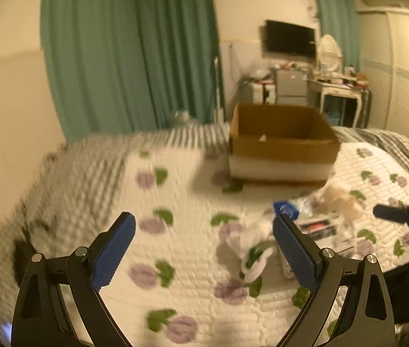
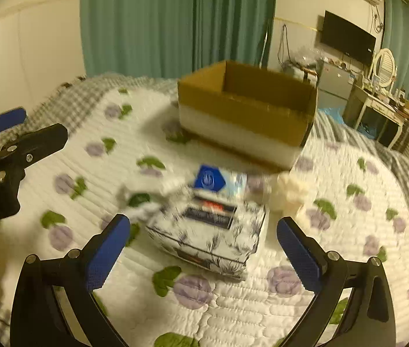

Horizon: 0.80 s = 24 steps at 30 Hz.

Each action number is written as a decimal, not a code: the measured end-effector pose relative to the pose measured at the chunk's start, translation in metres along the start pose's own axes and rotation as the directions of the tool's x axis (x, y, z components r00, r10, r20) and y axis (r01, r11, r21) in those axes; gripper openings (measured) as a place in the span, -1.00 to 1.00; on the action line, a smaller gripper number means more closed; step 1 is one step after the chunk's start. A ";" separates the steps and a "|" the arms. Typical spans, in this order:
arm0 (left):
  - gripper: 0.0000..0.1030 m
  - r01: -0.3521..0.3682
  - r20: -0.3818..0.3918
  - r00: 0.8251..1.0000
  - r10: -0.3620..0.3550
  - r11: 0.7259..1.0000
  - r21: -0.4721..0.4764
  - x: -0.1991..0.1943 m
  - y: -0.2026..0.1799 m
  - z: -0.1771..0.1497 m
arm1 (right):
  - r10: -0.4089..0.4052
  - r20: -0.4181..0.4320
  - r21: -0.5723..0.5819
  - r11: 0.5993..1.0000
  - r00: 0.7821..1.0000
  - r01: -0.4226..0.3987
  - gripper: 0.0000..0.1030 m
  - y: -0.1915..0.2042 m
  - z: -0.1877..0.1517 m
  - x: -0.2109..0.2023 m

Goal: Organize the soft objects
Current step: 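Grasp the floral tissue paper pack with the right tool while the left tool grasps the white sock bundle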

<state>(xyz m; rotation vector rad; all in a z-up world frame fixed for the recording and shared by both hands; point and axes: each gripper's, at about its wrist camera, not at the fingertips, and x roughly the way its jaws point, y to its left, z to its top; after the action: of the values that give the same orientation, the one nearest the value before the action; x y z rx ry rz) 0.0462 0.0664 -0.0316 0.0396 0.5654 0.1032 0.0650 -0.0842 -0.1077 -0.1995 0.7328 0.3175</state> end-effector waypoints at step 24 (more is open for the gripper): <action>0.78 0.108 -0.224 0.968 -0.113 0.993 -0.036 0.075 -0.009 -0.065 | -0.069 -0.116 -0.013 0.998 0.991 0.068 0.16 -0.005 -0.014 0.054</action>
<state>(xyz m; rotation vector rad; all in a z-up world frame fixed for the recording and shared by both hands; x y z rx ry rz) 0.0749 0.0658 -0.1271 -0.0267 0.7923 0.0049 0.0958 -0.0819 -0.1548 -0.2533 0.8379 0.2450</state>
